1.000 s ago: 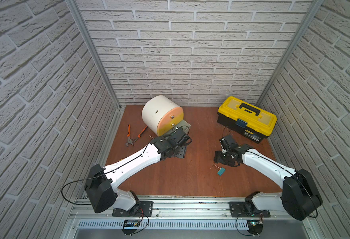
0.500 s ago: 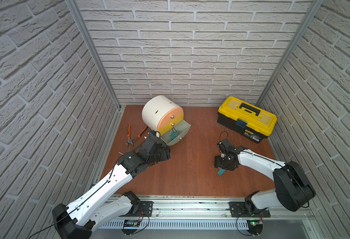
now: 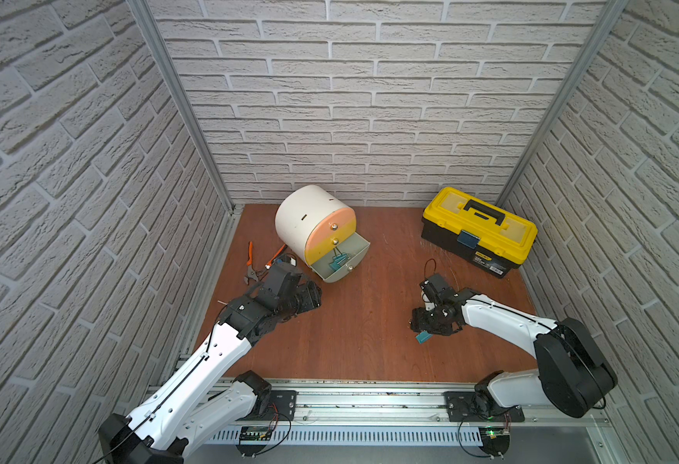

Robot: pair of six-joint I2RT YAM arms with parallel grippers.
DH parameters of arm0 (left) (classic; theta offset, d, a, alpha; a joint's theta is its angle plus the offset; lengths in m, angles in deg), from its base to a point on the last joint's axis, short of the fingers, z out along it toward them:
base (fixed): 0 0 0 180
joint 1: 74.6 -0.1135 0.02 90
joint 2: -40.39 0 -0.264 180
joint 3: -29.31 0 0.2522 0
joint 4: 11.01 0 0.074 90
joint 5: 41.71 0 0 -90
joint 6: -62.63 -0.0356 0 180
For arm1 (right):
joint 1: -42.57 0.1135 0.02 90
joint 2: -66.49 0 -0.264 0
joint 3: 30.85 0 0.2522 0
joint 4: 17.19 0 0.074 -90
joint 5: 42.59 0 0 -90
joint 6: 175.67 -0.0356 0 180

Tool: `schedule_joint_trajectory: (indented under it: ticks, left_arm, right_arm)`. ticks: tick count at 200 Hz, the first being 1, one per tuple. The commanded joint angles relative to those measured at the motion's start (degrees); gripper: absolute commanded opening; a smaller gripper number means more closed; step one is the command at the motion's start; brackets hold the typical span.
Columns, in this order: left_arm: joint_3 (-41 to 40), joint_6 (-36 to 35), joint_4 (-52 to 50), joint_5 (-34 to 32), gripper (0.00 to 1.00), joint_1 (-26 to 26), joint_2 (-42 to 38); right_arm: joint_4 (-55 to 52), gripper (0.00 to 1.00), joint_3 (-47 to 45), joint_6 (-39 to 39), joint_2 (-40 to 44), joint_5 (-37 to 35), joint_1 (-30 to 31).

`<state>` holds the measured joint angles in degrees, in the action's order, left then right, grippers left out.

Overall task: Put the binder clips in the drawer according to color
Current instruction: Pick up the binder clip at the center of the board.

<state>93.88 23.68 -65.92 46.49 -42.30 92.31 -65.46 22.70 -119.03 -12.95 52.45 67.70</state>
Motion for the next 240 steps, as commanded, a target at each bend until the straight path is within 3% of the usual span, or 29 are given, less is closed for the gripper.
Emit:
schedule_joint_trajectory:
  ticks: [1, 94, 189, 240]
  left_arm:
    - [-1.04, -0.88, 1.41, 1.15, 0.70, -0.55, -0.37]
    - [-2.18, -0.69, 2.65, 1.45, 0.70, -0.69, -0.68]
    - [-3.09, -0.11, 1.86, 0.33, 0.71, -0.90, -2.75]
    - [-3.66, 1.07, 1.53, 1.07, 0.71, -3.49, -2.57]
  right_arm:
    - [-2.88, 0.68, -1.09, 1.11, 2.24, -0.28, 1.59]
    - [-7.51, 0.68, 1.03, -0.56, -2.50, -8.67, 8.24]
    - [-7.95, 0.51, 5.25, 0.30, -1.83, -8.78, 9.50]
    - [-10.83, 0.49, 14.52, 2.42, -1.54, -8.59, 9.50]
